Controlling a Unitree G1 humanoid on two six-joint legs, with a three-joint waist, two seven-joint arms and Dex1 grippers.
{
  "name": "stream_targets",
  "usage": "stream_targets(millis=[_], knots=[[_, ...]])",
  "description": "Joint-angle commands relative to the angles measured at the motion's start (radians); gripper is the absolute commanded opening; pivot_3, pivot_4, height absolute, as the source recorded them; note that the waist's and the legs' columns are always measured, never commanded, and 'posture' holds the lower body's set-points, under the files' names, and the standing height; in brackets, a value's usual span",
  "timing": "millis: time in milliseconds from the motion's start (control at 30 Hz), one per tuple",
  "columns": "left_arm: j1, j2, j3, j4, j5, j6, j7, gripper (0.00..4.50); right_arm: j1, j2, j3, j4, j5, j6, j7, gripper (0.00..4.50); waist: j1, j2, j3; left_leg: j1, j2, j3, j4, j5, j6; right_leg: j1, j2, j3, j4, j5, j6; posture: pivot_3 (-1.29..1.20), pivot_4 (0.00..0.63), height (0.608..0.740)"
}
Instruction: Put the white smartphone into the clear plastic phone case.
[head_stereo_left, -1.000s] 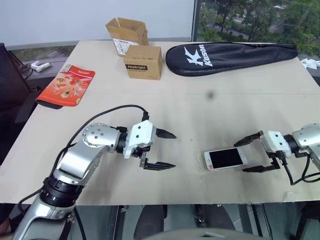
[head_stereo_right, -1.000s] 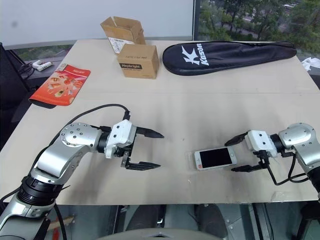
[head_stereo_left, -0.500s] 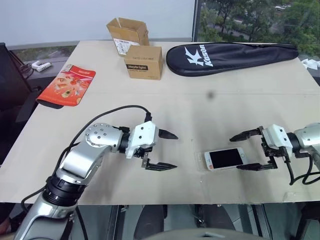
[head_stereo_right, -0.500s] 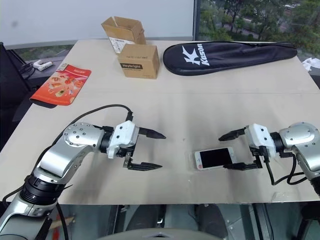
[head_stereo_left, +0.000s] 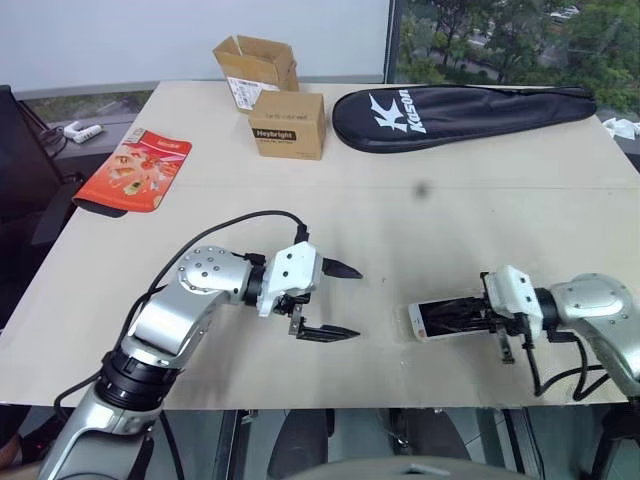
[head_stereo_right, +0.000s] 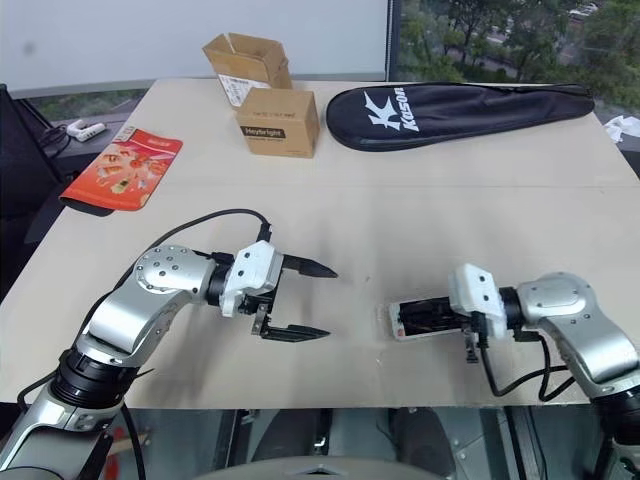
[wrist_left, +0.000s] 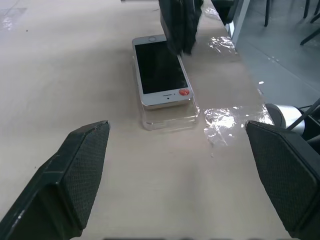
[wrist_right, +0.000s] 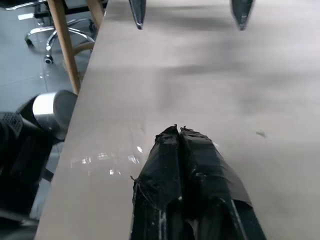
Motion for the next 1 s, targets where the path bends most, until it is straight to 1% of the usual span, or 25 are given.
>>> stream_targets(millis=[33, 167, 267, 333, 433, 500, 600, 733, 867, 1000], knots=[[-0.001, 0.005, 0.006, -0.024, -0.005, -0.002, 0.008, 4.50, -0.028, 0.003, 0.043, -0.077, -0.060, 0.067, -0.045, 0.04, 0.000, 0.000, 0.000, 0.000, 0.000, 0.000, 0.000, 0.000, 0.000, 0.000, 0.000, 0.000, 0.000, 0.000, 0.000, 0.00, 0.150, 0.740], [0.000, 0.006, 0.007, -0.029, -0.003, 0.003, 0.015, 4.50, -0.052, 0.007, 0.095, -0.010, -0.178, 0.069, -0.077, 0.04, 0.000, 0.000, 0.000, 0.000, 0.000, 0.000, 0.000, 0.000, 0.000, 0.000, 0.000, 0.000, 0.000, 0.000, 0.000, 0.00, 0.150, 0.740], [0.004, 0.012, 0.008, -0.034, 0.002, 0.008, 0.023, 4.50, -0.062, -0.026, 0.140, 0.025, -0.266, 0.156, -0.100, 0.04, 0.000, 0.000, 0.000, 0.000, 0.000, 0.000, 0.000, 0.000, 0.000, 0.000, 0.000, 0.000, 0.000, 0.000, 0.000, 0.00, 0.150, 0.740], [0.005, 0.015, 0.007, -0.036, 0.003, 0.008, 0.024, 4.50, -0.061, -0.031, 0.147, 0.029, -0.271, 0.187, -0.096, 0.04, 0.000, 0.000, 0.000, 0.000, 0.000, 0.000, 0.000, 0.000, 0.000, 0.000, 0.000, 0.000, 0.000, 0.000, 0.000, 0.00, 0.150, 0.740], [-0.001, 0.013, 0.000, -0.032, 0.007, 0.007, 0.026, 4.50, -0.057, -0.016, 0.133, 0.034, -0.269, 0.161, -0.103, 0.04, 0.001, -0.002, -0.002, 0.000, 0.000, 0.000, 0.000, 0.000, 0.000, 0.001, 0.000, 0.000, 0.000, 0.000, 0.000, 0.00, 0.150, 0.740], [-0.010, 0.008, -0.007, -0.026, 0.018, 0.006, 0.032, 4.50, -0.059, 0.009, 0.101, 0.029, -0.228, 0.168, -0.111, 0.04, 0.000, -0.003, -0.002, 0.001, 0.000, 0.000, 0.000, 0.000, 0.000, 0.001, 0.000, 0.000, 0.000, 0.000, 0.000, 0.00, 0.150, 0.740], [-0.023, 0.001, -0.029, -0.027, 0.044, 0.019, 0.051, 4.50, -0.054, 0.048, 0.019, -0.006, -0.109, 0.185, -0.095, 0.04, 0.001, -0.003, -0.002, 0.001, 0.000, 0.000, 0.001, 0.000, 0.000, 0.001, 0.000, 0.000, 0.000, 0.000, 0.000, 0.00, 0.150, 0.740], [-0.041, -0.023, -0.043, -0.030, 0.044, 0.055, 0.081, 4.50, -0.014, 0.063, -0.093, -0.043, 0.008, 0.223, -0.097, 0.04, 0.001, -0.003, -0.002, 0.000, 0.000, -0.001, 0.001, 0.000, 0.000, 0.001, 0.000, -0.001, 0.000, 0.000, 0.000, 0.00, 0.150, 0.740], [-0.046, -0.024, -0.072, -0.035, 0.069, 0.072, 0.093, 4.50, 0.046, 0.011, -0.208, -0.020, 0.024, 0.219, -0.094, 0.04, 0.003, -0.003, -0.002, -0.001, 0.000, -0.002, 0.001, 0.000, 0.000, 0.001, 0.000, -0.002, 0.000, 0.000, 0.000, 0.00, 0.150, 0.740], [-0.076, -0.061, -0.099, -0.034, 0.103, 0.122, 0.160, 4.50, 0.113, -0.067, -0.312, 0.054, -0.007, 0.182, -0.077, 0.04, 0.003, -0.003, -0.002, -0.001, -0.001, -0.001, 0.001, 0.000, 0.000, 0.001, 0.000, -0.001, -0.001, 0.000, 0.000, 0.00, 0.150, 0.740]])
